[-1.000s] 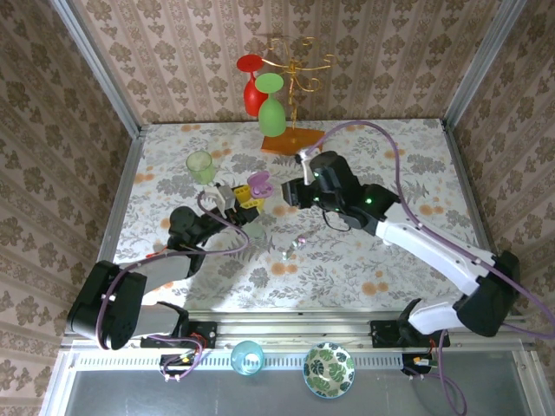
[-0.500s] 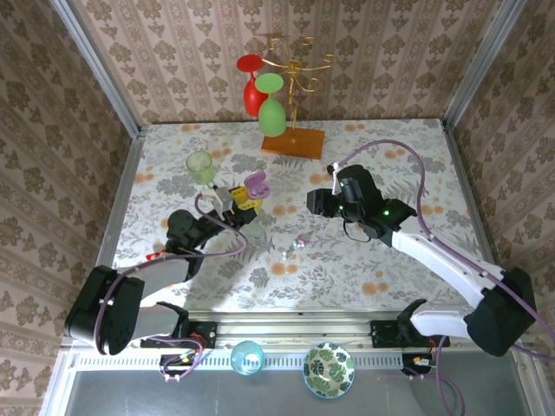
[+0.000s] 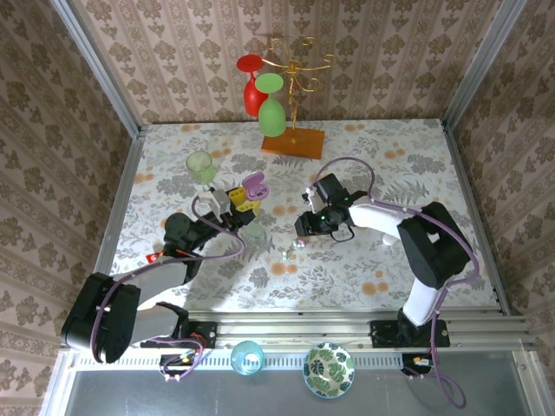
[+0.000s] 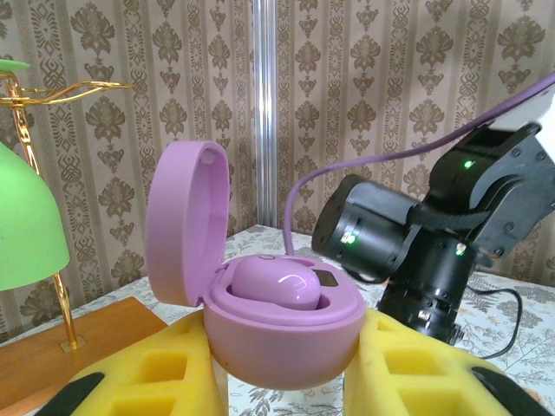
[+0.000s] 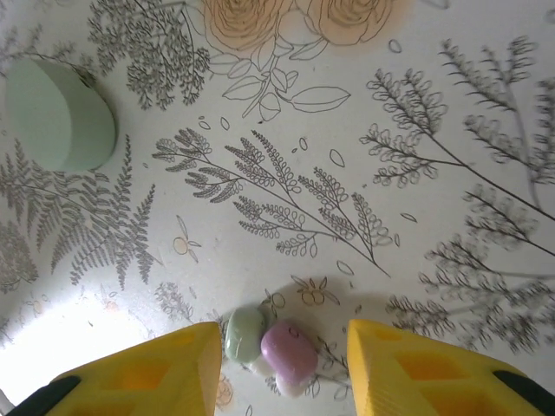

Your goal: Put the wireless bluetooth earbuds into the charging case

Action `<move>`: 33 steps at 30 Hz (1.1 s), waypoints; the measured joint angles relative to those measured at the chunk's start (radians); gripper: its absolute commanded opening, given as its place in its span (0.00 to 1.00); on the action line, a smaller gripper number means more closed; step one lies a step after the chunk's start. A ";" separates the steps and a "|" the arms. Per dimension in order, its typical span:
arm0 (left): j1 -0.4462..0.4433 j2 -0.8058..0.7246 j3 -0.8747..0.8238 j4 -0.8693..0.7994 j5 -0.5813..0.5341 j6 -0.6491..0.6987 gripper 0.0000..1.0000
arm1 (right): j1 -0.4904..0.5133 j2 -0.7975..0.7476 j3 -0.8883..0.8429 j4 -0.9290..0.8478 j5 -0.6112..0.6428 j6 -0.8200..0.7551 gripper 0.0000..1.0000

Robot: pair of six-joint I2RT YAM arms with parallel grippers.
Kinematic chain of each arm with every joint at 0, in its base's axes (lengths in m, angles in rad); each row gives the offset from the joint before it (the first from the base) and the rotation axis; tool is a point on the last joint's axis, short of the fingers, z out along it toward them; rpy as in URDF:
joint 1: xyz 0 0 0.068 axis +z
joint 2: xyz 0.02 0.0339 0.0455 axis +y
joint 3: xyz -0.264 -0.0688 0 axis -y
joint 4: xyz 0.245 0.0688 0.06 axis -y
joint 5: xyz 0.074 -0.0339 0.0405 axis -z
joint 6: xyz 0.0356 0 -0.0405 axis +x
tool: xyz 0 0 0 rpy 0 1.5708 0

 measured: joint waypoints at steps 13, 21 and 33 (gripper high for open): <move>0.000 0.000 0.000 0.000 0.000 0.000 0.18 | -0.006 0.095 0.025 0.044 -0.081 -0.043 0.38; -0.001 0.004 0.000 0.000 0.001 0.000 0.18 | -0.010 0.068 -0.035 0.104 -0.104 -0.047 0.35; -0.002 0.008 0.000 0.000 0.001 0.000 0.18 | -0.010 0.040 -0.088 0.128 -0.141 -0.047 0.33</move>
